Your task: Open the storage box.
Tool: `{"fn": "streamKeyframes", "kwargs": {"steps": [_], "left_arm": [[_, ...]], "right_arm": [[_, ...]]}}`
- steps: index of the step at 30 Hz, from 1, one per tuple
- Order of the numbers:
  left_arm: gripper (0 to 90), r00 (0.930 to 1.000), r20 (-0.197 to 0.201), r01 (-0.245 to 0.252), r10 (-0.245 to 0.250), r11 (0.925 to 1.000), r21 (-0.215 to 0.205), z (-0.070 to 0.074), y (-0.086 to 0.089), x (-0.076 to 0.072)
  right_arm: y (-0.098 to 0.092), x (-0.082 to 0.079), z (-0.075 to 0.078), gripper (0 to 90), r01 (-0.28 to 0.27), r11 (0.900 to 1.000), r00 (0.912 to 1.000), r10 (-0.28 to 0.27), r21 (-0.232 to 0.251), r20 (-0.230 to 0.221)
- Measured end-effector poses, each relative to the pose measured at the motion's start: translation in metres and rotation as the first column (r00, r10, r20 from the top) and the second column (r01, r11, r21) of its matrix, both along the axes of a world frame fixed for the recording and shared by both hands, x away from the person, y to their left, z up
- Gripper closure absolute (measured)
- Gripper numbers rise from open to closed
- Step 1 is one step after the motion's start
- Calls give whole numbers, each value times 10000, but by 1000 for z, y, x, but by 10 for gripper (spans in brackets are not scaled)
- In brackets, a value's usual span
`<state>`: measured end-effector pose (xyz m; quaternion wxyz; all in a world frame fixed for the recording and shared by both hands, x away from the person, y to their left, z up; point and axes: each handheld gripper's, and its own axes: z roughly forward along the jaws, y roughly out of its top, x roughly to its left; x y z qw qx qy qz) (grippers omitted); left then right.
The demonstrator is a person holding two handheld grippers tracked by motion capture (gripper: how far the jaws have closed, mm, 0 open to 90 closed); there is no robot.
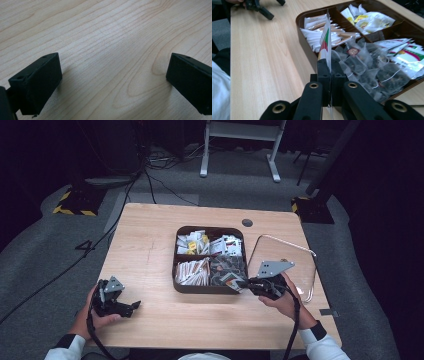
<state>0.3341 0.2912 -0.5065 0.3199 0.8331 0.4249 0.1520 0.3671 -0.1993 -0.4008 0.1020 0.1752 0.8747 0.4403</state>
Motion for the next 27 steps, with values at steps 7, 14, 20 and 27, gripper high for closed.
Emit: {"fn": "streamKeyframes", "kwargs": {"steps": [7, 14, 20, 27], "left_arm": [[5, 10000, -1, -2, 2, 10000, 0, 0, 0, 0], [5, 10000, 1, -3, 3, 10000, -2, 0, 0, 0], [5, 10000, 0, -1, 1, 10000, -1, 0, 0, 0], [5, 10000, 3, 5, -5, 10000, 9, 0, 0, 0]], "right_arm": [[3, -8, -9, 890, -282, 9996, 9994, 280, -101, -180], [10, -15, -15, 890, -721, 9970, 9969, 712, -270, -338], [17, -19, -20, 890, -1048, 9937, 9937, 1030, -402, -444], [31, -21, -34, 889, -1435, 9860, 9875, 1370, -844, -782]]}}
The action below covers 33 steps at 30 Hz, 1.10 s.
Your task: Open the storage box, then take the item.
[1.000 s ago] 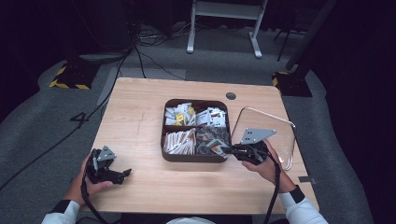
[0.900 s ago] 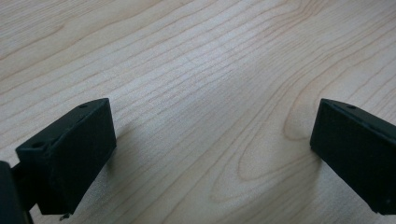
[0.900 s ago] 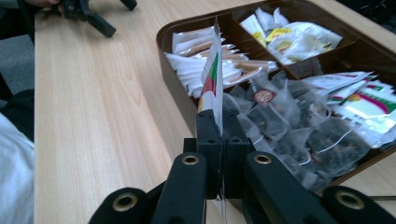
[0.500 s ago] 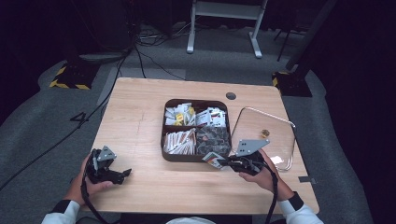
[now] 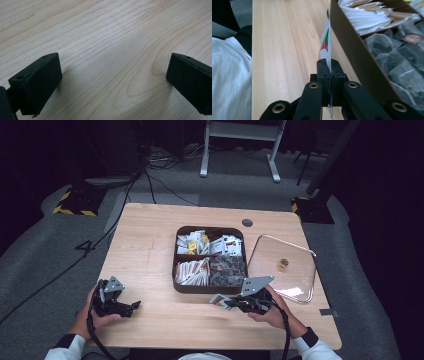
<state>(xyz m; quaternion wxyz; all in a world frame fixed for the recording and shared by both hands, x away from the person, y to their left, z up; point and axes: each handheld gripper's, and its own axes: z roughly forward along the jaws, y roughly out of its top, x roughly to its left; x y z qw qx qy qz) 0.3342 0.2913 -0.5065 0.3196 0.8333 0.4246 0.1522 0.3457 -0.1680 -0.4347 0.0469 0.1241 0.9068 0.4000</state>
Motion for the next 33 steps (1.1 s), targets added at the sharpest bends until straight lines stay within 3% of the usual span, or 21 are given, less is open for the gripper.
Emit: {"fn": "streamKeyframes", "kwargs": {"steps": [16, 27, 33], "left_arm": [[5, 10000, 0, -22, 22, 10000, -10, 0, 0, 0], [4, 10000, -9, 9, -9, 10000, -4, 0, 0, 0], [4, 10000, -10, 9, -9, 10000, -14, 0, 0, 0]], "right_arm": [[14, 0, -20, 887, -428, 9971, 9983, 402, -634, -430], [15, 3, -25, 874, -371, 9975, 9973, 331, -600, -663], [17, 4, -28, 664, -90, 9966, 9986, 46, -819, -533]]}}
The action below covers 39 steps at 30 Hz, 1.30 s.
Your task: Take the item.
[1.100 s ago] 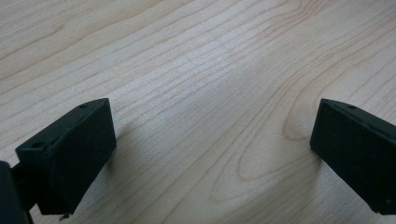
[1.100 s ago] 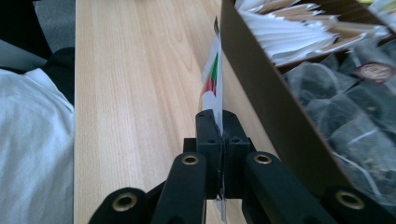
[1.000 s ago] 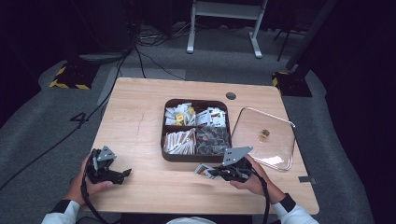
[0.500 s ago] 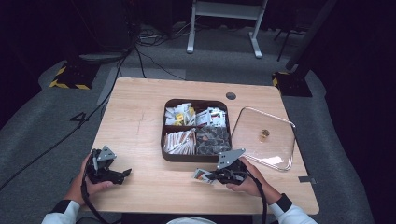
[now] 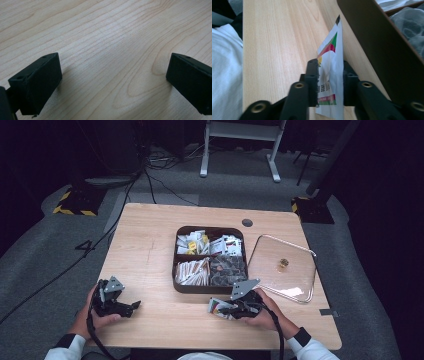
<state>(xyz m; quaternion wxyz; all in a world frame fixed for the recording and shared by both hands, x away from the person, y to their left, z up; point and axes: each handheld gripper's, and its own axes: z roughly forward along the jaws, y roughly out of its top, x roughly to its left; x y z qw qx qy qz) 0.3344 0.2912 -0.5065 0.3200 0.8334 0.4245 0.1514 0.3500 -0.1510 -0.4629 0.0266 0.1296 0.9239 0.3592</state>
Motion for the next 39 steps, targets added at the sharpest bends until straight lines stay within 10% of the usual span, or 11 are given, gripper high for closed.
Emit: {"fn": "streamKeyframes", "kwargs": {"steps": [23, 39], "left_arm": [[5, 10000, 3, -21, 21, 10000, 3, 0, 0, 0], [5, 10000, 2, -24, 24, 10000, 4, 0, 0, 0]], "right_arm": [[-6, -1, 8, 545, 328, 9994, 9984, -332, 93, 465], [-10, 0, 11, 232, 428, 9991, 9953, -419, -75, 870]]}}
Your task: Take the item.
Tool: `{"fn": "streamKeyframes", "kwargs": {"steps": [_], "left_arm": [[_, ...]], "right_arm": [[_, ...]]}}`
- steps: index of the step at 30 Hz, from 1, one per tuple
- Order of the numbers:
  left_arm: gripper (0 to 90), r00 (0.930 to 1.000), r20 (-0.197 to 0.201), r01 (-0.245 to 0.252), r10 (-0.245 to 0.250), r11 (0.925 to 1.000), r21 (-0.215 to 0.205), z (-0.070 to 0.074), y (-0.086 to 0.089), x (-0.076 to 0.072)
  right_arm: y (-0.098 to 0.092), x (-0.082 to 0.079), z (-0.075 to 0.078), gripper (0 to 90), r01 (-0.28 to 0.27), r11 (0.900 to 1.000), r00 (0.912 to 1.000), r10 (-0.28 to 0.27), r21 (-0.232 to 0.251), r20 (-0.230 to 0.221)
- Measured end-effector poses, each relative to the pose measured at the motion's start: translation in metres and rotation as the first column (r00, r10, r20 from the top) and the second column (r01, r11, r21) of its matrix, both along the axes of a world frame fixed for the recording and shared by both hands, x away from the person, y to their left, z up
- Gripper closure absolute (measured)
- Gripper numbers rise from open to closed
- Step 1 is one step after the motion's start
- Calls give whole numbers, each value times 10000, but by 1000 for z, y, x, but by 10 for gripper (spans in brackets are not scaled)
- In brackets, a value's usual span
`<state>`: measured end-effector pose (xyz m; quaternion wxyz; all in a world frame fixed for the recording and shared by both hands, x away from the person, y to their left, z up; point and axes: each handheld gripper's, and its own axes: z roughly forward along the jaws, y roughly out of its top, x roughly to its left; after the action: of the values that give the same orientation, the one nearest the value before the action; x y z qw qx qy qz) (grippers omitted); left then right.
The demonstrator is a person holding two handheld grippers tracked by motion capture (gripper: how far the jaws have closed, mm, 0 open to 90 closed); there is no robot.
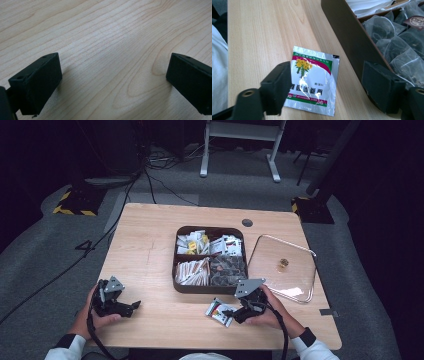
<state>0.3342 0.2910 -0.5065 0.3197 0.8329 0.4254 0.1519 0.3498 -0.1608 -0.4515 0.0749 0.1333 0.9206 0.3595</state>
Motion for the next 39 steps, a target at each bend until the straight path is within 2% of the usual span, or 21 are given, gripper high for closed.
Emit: {"fn": "streamKeyframes", "kwargs": {"steps": [5, 14, 23, 33, 39], "left_arm": [[5, 10000, 0, 1, -1, 10000, 1, 0, 0, 0], [5, 10000, 2, -4, 4, 10000, 8, 0, 0, 0], [5, 10000, 2, 4, -4, 10000, 2, 0, 0, 0], [5, 10000, -2, -1, 1, 10000, -3, 0, 0, 0], [5, 10000, -3, -1, 1, 10000, -6, 0, 0, 0]], "right_arm": [[-6, -2, 5, 215, 7, 10000, 9997, -9, 73, 248], [-19, -3, 14, 208, 368, 9992, 9974, -378, 167, 620], [-40, 1, 21, 219, 1019, 9937, 9899, -1060, 472, 942], [-61, 9, 31, 232, 1832, 9795, 9730, -1928, 842, 1267], [-74, 18, 34, 222, 2465, 9629, 9545, -2609, 1101, 1443]]}}
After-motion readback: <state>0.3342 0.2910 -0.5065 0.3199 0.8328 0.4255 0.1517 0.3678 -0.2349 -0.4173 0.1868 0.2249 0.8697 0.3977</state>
